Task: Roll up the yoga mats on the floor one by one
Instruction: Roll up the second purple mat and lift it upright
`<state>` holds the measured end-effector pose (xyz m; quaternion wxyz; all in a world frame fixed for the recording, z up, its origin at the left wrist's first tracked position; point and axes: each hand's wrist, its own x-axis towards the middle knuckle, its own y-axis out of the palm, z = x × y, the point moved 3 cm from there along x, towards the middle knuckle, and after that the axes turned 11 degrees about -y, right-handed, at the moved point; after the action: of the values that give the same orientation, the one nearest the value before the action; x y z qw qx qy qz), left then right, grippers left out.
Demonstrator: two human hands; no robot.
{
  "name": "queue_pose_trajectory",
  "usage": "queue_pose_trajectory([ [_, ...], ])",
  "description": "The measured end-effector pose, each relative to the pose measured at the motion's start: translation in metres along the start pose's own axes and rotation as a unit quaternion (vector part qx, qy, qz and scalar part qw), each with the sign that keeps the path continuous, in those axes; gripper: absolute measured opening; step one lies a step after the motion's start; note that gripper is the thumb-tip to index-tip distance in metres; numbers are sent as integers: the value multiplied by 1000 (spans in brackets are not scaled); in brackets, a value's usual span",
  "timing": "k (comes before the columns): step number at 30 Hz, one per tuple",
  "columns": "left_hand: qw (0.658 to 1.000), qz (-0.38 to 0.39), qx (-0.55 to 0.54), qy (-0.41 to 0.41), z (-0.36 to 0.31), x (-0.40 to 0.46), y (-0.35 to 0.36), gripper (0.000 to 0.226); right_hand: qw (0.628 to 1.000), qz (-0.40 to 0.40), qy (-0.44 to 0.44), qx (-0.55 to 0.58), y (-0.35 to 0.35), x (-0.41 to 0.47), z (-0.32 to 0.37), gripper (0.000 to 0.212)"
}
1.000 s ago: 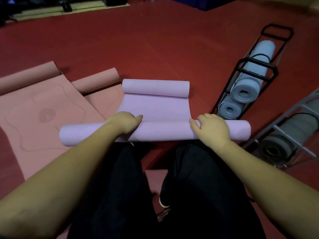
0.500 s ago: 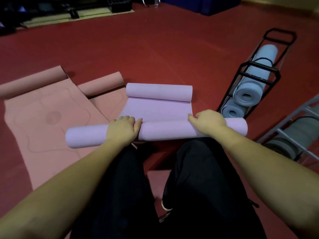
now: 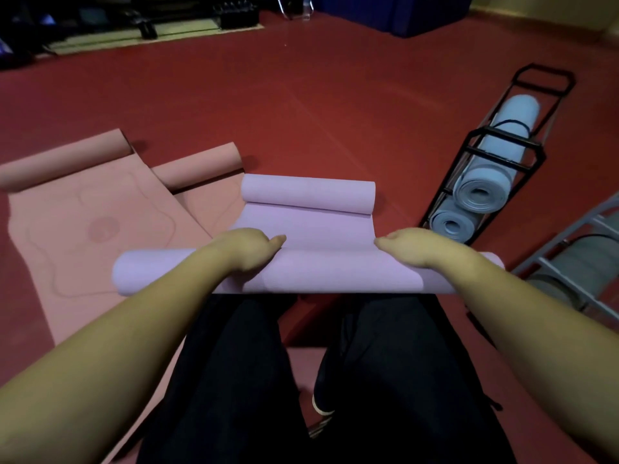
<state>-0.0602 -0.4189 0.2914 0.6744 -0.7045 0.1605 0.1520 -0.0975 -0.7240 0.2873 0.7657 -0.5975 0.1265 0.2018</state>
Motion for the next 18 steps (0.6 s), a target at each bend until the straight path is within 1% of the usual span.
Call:
queue_pose_trajectory([
  [3, 999, 36, -27, -12, 2, 8, 0, 71, 987, -149, -37, -38, 0, -1, 0, 43],
  [5, 996, 64, -54, -21, 2, 14, -1, 69, 966, -244, -34, -72, 2, -7, 4, 44],
  [6, 994, 77, -68, -25, 1, 16, -1, 69, 959, -270, -24, -85, 4, -11, 6, 47],
  [8, 989, 104, -98, -34, 0, 20, -1, 68, 946, -308, -22, -101, 10, -19, 13, 51],
  [10, 983, 129, -127, -38, -1, 25, 0, 65, 933, -346, -37, -94, 20, -27, 18, 57],
  [13, 974, 160, -156, -40, -1, 32, 1, 58, 929, -348, -54, -111, 37, -33, 22, 61],
  [16, 967, 176, -182, -41, 1, 34, 5, 45, 922, -358, -61, -132, 44, -31, 20, 58],
  [18, 964, 170, -198, -51, 2, 34, 6, 44, 918, -368, -56, -136, 42, -28, 19, 55],
])
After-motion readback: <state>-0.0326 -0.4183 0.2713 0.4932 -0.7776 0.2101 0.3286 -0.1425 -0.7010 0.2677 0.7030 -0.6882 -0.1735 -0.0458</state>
